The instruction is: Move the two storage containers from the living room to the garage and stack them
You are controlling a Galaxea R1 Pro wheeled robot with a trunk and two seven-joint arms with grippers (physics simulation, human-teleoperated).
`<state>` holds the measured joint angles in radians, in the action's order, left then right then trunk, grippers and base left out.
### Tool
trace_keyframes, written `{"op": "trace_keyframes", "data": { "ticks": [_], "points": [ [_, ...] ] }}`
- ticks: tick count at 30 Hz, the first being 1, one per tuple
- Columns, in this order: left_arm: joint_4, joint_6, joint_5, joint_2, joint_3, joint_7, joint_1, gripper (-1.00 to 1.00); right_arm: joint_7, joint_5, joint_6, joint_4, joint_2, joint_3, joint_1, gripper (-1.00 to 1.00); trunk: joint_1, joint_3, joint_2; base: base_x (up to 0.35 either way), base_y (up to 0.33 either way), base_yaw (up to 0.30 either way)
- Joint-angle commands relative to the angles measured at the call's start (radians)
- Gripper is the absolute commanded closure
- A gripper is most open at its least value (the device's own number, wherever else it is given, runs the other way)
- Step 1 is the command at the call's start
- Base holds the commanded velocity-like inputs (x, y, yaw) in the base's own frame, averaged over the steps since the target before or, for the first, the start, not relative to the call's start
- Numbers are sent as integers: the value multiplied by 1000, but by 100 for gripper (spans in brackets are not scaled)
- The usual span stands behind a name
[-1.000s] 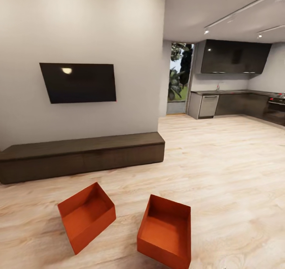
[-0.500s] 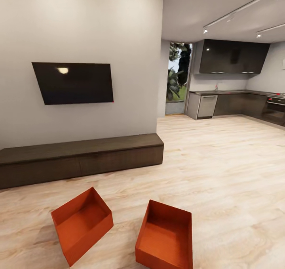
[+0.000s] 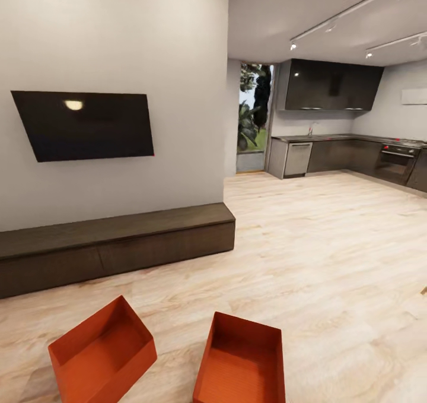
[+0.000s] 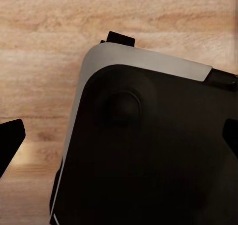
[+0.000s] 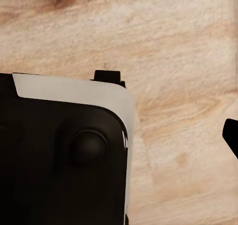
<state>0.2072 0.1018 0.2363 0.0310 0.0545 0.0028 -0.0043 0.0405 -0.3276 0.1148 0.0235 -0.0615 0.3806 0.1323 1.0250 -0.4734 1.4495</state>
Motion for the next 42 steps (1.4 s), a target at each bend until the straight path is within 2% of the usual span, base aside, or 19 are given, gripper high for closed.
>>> {"op": "trace_keyframes", "data": {
  "ticks": [1, 10, 15, 34, 42],
  "points": [
    [3, 7, 5, 0, 5, 0, 0, -100, 4, -10, 5, 3, 0, 8, 1, -100, 0, -1, 1, 37, 0, -239],
    [4, 7, 5, -2, 6, 0, 0, -100, 3, -10, 5, 3, 0, 6, 1, -100, 0, -1, 1, 13, 10, -242],
    [5, 7, 5, -2, 7, 0, 0, -100, 2, -10, 5, 3, 0, 6, 1, -100, 0, -1, 1, 63, 183, -220],
    [4, 7, 5, -2, 5, 0, 0, -100, 5, -8, 6, 3, -2, 6, 1, -100, 0, -1, 1, 17, 44, -18],
    [3, 7, 5, -1, 5, 0, 0, -100, 3, -10, 6, 3, 0, 5, 1, -100, 0, -1, 1, 0, 0, -180]
  ]
}}
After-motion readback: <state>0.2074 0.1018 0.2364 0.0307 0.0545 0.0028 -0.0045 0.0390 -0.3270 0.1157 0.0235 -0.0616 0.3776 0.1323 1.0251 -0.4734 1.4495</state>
